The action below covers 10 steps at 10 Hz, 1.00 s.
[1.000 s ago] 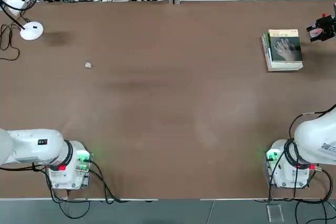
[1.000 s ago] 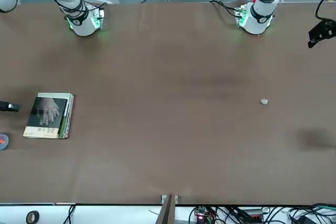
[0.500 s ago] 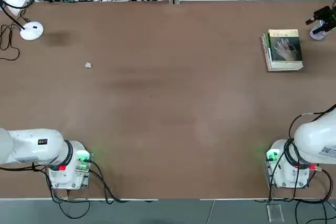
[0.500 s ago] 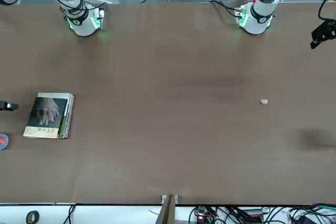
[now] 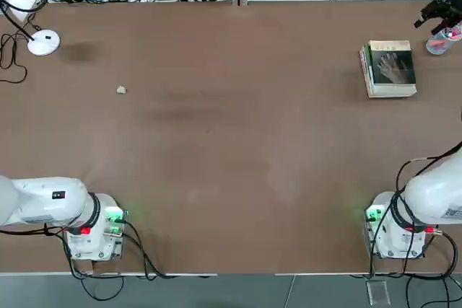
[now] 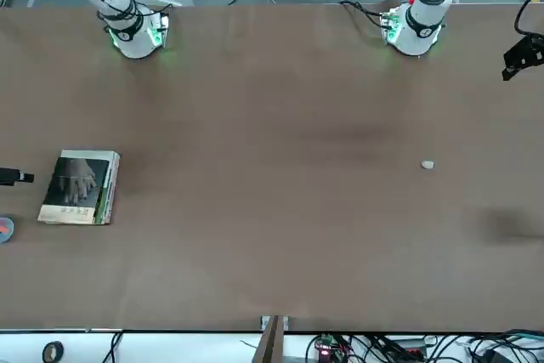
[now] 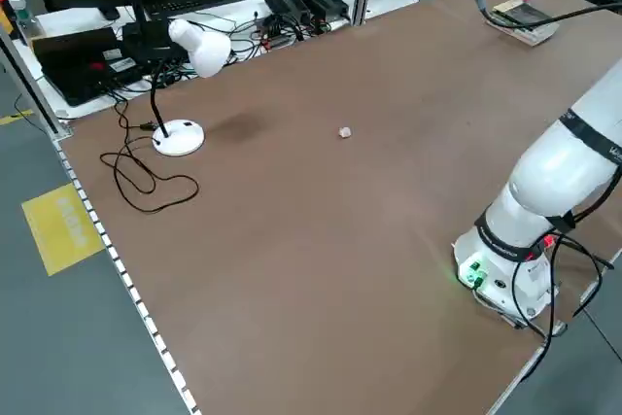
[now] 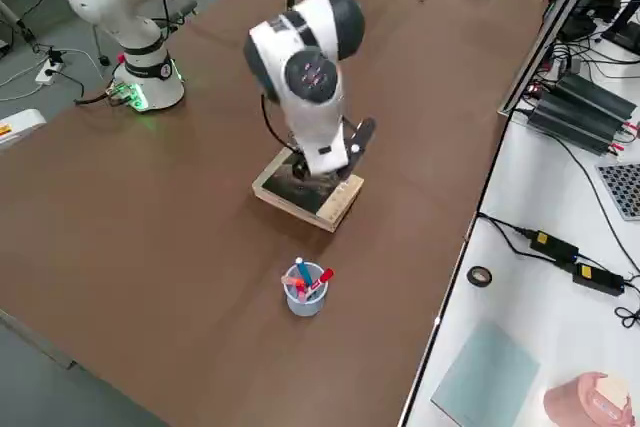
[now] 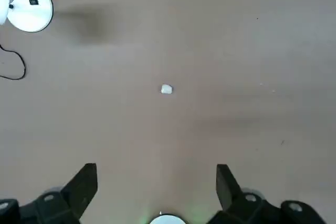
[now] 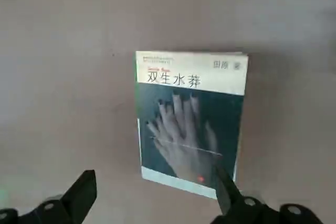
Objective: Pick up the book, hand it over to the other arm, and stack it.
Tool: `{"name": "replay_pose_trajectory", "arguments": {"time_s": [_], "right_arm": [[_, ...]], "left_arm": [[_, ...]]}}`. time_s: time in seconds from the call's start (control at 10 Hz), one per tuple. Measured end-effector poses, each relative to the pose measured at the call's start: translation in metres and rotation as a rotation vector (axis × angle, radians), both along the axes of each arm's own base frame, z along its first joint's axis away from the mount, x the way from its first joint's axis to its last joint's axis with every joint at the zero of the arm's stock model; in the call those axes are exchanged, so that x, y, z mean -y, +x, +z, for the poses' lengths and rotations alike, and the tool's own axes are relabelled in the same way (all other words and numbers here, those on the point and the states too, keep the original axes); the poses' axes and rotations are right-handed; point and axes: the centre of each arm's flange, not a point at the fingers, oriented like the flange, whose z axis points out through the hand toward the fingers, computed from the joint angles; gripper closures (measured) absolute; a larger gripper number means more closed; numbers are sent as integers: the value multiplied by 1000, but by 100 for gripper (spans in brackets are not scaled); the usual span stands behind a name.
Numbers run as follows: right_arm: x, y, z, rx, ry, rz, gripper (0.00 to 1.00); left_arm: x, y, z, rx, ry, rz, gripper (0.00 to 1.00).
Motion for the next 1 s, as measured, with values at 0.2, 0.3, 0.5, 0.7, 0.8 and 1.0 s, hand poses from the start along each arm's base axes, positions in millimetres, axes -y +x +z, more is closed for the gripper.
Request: {"name": "replay_pose_trajectory", "arguments": {"time_s": [0.2,0.3,0.5,0.7,0.8,1.0], "right_arm": [[-30,4,28,-6,-89,2,0],[-44,6,39,-8,-124,2,0],[-72,8,56,-7,-182,-12,0],[-109,9,76,-6,-245,-41,0],[-132,9,90,3,-273,-51,0],[-177,1,124,40,-308,-45,0]], "left_arm": [[0,0,0,1,0,-1,0],[0,0,1,2,0,-2,0],[0,0,1,3,0,-3,0],[0,0,1,3,0,-3,0],[0,0,1,3,0,-3,0],[0,0,2,4,0,-3,0]]}}
